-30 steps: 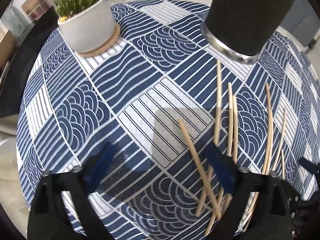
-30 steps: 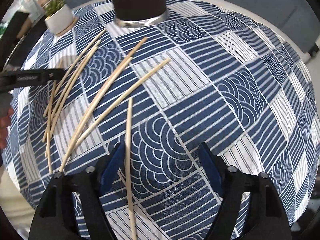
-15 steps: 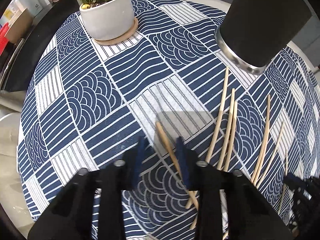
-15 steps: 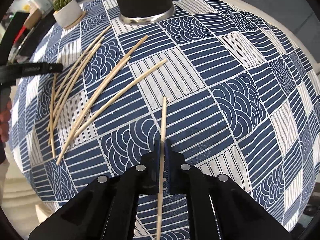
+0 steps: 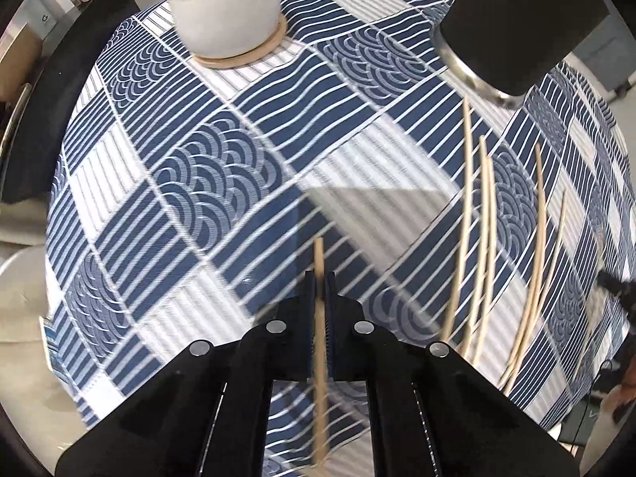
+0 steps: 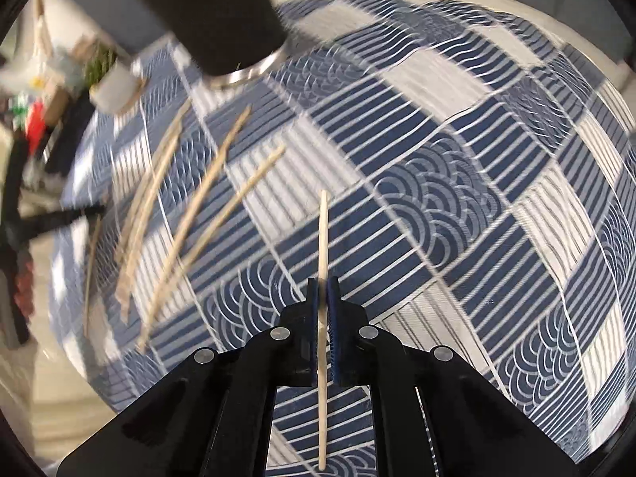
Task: Organize utensils
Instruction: 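Close the left tool on a wooden stick while the right tool grasps another stick, then lift the held stick with the left tool while the right tool lifts its stick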
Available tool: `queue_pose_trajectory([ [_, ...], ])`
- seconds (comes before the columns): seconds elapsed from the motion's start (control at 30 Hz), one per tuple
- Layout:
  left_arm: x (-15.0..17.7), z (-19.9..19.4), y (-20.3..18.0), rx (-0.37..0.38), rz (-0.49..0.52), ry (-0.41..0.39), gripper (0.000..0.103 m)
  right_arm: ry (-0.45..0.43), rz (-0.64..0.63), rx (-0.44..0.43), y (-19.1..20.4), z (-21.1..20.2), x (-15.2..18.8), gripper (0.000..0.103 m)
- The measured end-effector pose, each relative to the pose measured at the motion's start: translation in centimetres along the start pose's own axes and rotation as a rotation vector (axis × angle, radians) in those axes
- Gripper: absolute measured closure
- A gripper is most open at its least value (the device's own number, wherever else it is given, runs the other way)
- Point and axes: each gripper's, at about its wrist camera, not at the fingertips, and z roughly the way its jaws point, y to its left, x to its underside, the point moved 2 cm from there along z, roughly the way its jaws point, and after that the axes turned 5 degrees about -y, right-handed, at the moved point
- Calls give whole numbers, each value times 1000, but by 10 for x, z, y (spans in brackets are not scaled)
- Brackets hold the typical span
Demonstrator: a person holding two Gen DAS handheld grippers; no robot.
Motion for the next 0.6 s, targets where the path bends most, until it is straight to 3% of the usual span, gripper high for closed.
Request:
queue_pose_trajectory([
  [0.2, 5, -5, 26, 40, 47, 4, 98, -194, 58, 9, 5, -27, -7, 98],
  [0.3, 4, -9, 44, 162, 57, -52, 98, -265, 71, 32, 9, -30, -4, 98],
  [0.47, -3, -19, 64, 231, 112, -107, 98, -341, 131, 40, 31, -31, -2, 98],
  [0.6, -4, -35, 32, 257, 176, -123, 98, -376, 127, 43, 47, -47, -5, 98],
])
